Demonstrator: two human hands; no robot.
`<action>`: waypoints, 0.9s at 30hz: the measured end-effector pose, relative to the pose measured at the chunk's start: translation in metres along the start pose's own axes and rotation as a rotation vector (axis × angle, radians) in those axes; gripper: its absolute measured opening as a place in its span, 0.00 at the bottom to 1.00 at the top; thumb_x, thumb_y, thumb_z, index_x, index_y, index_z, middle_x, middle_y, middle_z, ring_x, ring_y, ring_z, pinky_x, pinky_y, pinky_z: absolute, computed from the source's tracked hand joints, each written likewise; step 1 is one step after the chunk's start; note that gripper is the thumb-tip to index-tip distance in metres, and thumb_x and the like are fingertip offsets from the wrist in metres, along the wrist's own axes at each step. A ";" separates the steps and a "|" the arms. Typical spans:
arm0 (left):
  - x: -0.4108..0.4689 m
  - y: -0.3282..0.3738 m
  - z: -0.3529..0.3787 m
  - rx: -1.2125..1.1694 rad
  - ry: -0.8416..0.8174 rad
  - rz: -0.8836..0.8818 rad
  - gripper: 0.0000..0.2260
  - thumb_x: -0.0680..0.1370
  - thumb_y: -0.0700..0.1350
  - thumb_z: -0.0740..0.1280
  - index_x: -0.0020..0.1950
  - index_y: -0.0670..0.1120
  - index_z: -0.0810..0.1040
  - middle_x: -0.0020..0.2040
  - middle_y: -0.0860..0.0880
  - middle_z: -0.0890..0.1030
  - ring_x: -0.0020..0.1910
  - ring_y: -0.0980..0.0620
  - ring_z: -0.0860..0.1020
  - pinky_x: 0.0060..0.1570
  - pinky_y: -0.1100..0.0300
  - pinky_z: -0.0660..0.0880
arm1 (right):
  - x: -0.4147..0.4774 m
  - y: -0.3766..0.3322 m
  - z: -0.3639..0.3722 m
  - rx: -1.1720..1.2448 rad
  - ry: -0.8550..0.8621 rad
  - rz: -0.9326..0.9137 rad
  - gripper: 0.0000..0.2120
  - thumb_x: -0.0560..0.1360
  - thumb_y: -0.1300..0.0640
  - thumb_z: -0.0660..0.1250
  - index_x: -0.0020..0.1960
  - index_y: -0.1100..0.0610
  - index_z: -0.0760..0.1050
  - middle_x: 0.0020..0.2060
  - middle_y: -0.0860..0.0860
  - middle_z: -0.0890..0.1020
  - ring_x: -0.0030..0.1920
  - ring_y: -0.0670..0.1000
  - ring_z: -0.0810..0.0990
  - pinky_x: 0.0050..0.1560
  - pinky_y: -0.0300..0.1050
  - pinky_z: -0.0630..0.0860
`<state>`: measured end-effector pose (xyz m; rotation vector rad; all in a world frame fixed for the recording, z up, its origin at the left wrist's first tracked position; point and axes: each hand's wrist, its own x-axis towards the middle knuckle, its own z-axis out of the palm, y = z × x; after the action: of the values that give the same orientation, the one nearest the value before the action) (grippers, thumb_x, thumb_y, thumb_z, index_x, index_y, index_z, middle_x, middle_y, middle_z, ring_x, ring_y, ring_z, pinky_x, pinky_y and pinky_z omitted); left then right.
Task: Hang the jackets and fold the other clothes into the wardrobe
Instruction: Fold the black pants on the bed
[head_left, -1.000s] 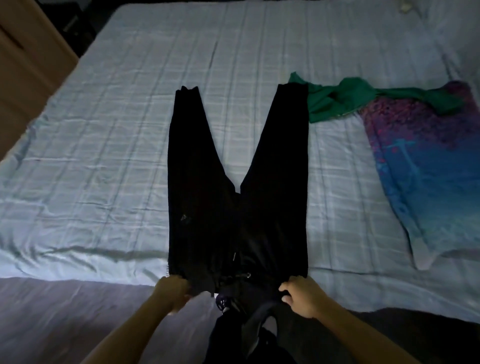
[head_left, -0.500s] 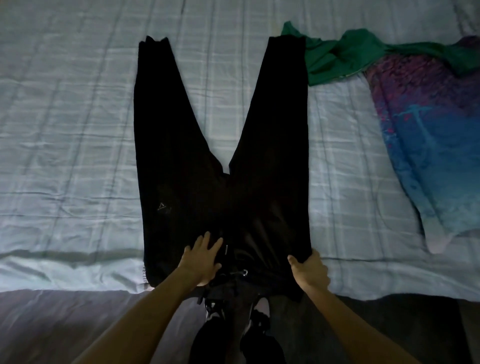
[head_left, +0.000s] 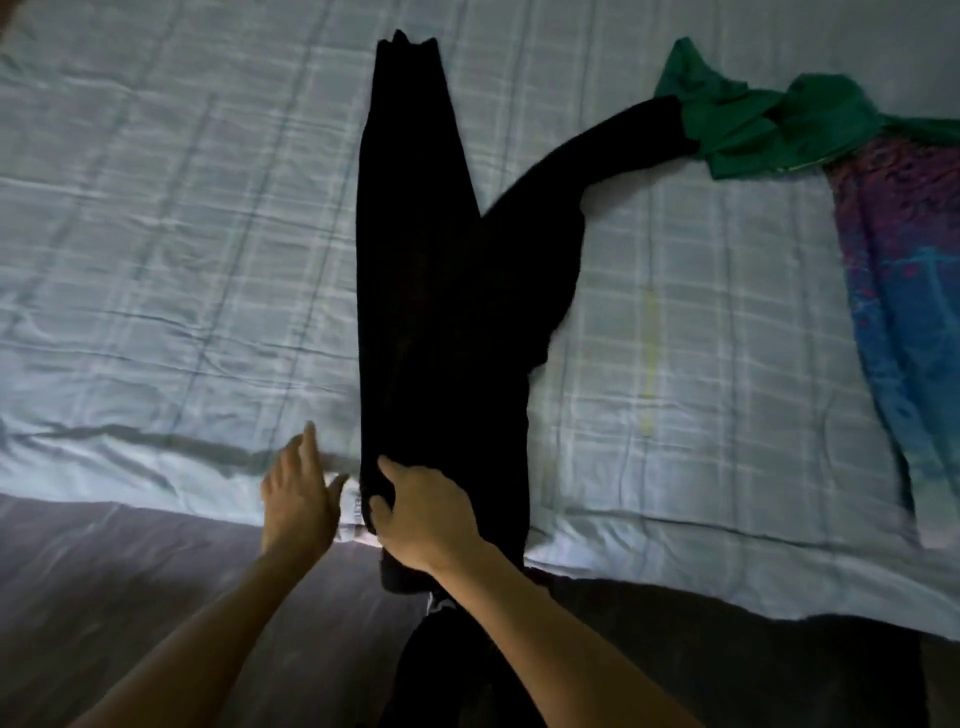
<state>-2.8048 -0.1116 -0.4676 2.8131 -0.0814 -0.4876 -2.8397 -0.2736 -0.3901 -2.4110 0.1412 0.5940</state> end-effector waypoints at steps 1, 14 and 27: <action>-0.002 -0.013 -0.009 -0.043 0.003 -0.079 0.33 0.75 0.45 0.68 0.75 0.38 0.56 0.65 0.33 0.68 0.62 0.32 0.69 0.57 0.37 0.68 | 0.000 0.000 0.006 -0.045 -0.066 -0.006 0.25 0.79 0.47 0.58 0.74 0.51 0.60 0.59 0.56 0.78 0.58 0.58 0.77 0.55 0.50 0.74; -0.006 0.020 0.000 -0.269 0.042 0.090 0.21 0.79 0.47 0.61 0.71 0.42 0.65 0.66 0.40 0.70 0.64 0.40 0.69 0.63 0.44 0.66 | -0.022 0.072 0.010 0.001 -0.024 0.139 0.14 0.79 0.50 0.60 0.64 0.48 0.74 0.53 0.45 0.82 0.53 0.45 0.79 0.53 0.39 0.74; 0.114 0.071 -0.053 -0.330 0.080 0.213 0.26 0.80 0.47 0.60 0.75 0.43 0.56 0.69 0.41 0.68 0.66 0.41 0.68 0.63 0.46 0.65 | 0.136 0.065 -0.071 -0.009 0.223 0.028 0.17 0.80 0.51 0.59 0.67 0.50 0.70 0.54 0.50 0.78 0.51 0.48 0.78 0.52 0.44 0.75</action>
<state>-2.6796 -0.1768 -0.4360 2.4615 -0.2564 -0.3069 -2.7071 -0.3621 -0.4392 -2.4825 0.2676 0.3375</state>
